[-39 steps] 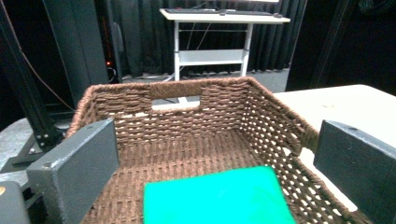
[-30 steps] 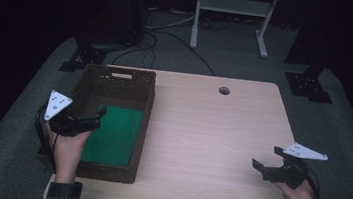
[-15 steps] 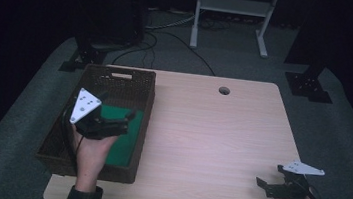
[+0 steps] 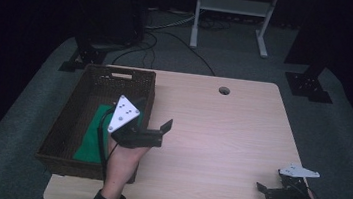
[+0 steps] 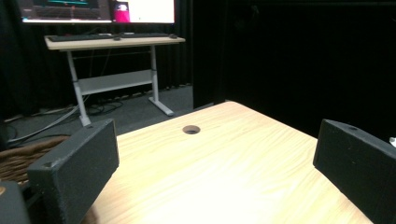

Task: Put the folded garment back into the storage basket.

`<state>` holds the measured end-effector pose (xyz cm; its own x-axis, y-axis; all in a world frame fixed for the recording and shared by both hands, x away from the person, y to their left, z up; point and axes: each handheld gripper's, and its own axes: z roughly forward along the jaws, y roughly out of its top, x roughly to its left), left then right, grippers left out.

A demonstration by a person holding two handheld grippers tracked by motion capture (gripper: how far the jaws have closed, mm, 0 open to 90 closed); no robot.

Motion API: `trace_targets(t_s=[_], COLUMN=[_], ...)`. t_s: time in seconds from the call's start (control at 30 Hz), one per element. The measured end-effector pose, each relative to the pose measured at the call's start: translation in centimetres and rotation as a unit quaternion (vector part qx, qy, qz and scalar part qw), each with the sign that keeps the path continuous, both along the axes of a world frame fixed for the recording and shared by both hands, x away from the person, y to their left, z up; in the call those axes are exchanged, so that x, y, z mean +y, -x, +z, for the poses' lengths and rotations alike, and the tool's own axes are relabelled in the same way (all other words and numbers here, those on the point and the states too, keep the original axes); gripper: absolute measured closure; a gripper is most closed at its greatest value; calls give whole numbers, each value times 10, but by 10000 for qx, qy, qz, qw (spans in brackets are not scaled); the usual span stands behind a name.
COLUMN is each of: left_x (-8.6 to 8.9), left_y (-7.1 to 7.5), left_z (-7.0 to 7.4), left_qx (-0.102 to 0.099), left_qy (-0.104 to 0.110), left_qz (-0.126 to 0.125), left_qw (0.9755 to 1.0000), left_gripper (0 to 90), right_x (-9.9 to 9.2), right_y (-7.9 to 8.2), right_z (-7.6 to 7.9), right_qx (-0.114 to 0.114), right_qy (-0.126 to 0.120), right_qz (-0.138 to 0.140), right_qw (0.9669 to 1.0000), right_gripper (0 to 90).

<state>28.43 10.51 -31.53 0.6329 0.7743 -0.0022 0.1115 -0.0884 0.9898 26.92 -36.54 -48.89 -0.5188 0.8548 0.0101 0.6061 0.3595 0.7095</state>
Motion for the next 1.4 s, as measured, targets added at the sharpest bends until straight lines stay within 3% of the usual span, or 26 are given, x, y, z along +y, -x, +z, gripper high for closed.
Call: trace_targets(t_s=[0.23, 0.47, 0.63, 0.77, 1.07, 1.4], left_x=[-38, -74, -90, -95, -91, -84], left_y=[-7, -10, -6, -3, 1, 8], left_z=[-15, -45, -69, -89, -136, -162], left_qx=[5, 160, 43, 10, 177, 313], left_qy=[-36, 159, 91, -66, -64, 19], left_qz=[-181, -509, -666, -727, -944, -977], left_qw=[9998, 9984, 9977, 9973, 9954, 9947], left_gripper=[0, 0, 0, 0, 0, 0], right_x=[0, 0, 0, 0, 0, 0], right_y=[0, 0, 0, 0, 0, 0], right_z=[0, 0, 0, 0, 0, 0], right_qx=[-7, -6, -4, -3, -4, -3], right_qy=[-2, -2, -2, -6, -6, -7], right_qz=[9, 12, 11, 8, 7, 7], right_qw=[10000, 10000, 10000, 10000, 10000, 10000], right_gripper=[0, 0, 0, 0, 0, 0])
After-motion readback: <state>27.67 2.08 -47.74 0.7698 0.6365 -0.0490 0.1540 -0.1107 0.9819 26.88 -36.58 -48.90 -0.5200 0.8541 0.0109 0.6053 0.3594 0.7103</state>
